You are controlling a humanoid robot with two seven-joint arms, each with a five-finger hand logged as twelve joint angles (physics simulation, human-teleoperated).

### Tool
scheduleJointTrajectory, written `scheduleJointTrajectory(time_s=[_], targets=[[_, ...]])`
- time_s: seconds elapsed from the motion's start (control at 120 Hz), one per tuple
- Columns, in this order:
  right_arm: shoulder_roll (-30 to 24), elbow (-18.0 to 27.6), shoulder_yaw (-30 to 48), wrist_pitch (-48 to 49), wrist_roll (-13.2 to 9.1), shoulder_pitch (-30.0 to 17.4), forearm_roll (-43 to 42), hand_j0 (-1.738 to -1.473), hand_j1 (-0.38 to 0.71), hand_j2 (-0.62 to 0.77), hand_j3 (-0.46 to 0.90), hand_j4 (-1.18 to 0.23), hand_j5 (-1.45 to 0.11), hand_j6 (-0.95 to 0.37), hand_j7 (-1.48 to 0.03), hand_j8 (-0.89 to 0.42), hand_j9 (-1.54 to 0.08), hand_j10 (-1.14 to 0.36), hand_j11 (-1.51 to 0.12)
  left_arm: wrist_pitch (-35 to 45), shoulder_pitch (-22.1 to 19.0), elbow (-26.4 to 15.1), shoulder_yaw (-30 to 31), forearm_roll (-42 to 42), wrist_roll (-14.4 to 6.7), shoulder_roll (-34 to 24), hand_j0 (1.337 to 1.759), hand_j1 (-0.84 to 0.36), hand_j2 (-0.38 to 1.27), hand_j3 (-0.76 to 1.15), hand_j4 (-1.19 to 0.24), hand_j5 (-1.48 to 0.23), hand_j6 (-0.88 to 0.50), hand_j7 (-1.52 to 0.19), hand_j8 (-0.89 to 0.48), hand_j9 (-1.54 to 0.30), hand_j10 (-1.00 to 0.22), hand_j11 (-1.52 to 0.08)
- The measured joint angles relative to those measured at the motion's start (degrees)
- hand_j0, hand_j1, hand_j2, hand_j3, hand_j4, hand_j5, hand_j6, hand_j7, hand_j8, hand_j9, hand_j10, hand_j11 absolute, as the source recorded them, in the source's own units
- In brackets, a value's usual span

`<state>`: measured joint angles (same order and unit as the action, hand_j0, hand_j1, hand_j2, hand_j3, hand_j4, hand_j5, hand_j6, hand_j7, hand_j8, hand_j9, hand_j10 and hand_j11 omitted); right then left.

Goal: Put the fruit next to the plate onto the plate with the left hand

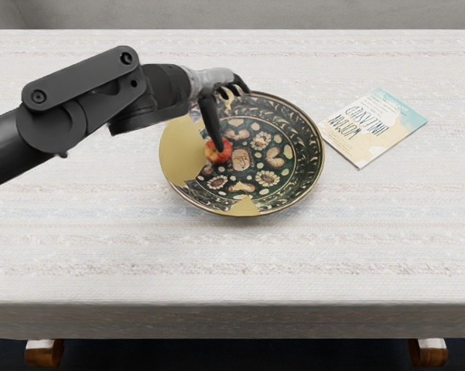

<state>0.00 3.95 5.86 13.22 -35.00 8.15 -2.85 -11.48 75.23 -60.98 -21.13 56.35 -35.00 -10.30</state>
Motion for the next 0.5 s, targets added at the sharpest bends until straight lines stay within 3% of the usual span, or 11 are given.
scheduleJointTrajectory(time_s=[0.075, 0.175, 0.333, 0.5], targets=[[0.0, 0.0, 0.0, 0.0, 0.0, 0.0, 0.0, -1.658, -0.35, 0.0, 0.0, 0.0, 0.0, 0.0, 0.0, 0.0, 0.0, 0.0, 0.0, -1.6, 0.3, -0.7, -1.0, -11.1, 0.0, -4.4, 1.657, 0.18, 0.04, 0.0, -0.13, -0.21, -0.12, -0.21, -0.12, -0.2, -0.15, -0.2], [0.0, 0.1, 0.0, 0.0, 0.0, 0.0, 0.0, -1.658, -0.35, 0.0, 0.0, 0.0, 0.0, 0.0, 0.0, 0.0, 0.0, 0.0, 0.0, -9.7, -0.3, -2.3, -3.7, -29.1, 0.0, -11.3, 1.657, 0.24, 0.03, 0.0, -0.09, -0.14, -0.08, -0.14, -0.08, -0.14, -0.1, -0.14], [0.0, 1.1, 0.0, 0.1, 0.0, 0.0, 0.0, -1.658, -0.35, 0.0, 0.0, 0.0, 0.0, 0.0, 0.0, 0.0, 0.0, 0.0, 0.0, -20.3, -5.7, -6.8, -5.6, -55.1, 0.0, -27.3, 1.658, 0.29, 0.01, 0.0, -0.05, -0.07, -0.05, -0.07, -0.05, -0.07, -0.06, -0.07], [0.0, 2.0, 0.0, 0.1, 0.0, 0.0, 0.0, -1.658, -0.35, 0.0, 0.0, 0.0, 0.0, 0.0, 0.0, 0.0, 0.0, 0.0, 0.0, -22.9, -8.9, -11.1, -6.0, -66.0, 0.0, -39.9, 1.658, 0.31, 0.01, 0.0, -0.03, -0.04, -0.03, -0.04, -0.03, -0.04, -0.03, -0.04]])
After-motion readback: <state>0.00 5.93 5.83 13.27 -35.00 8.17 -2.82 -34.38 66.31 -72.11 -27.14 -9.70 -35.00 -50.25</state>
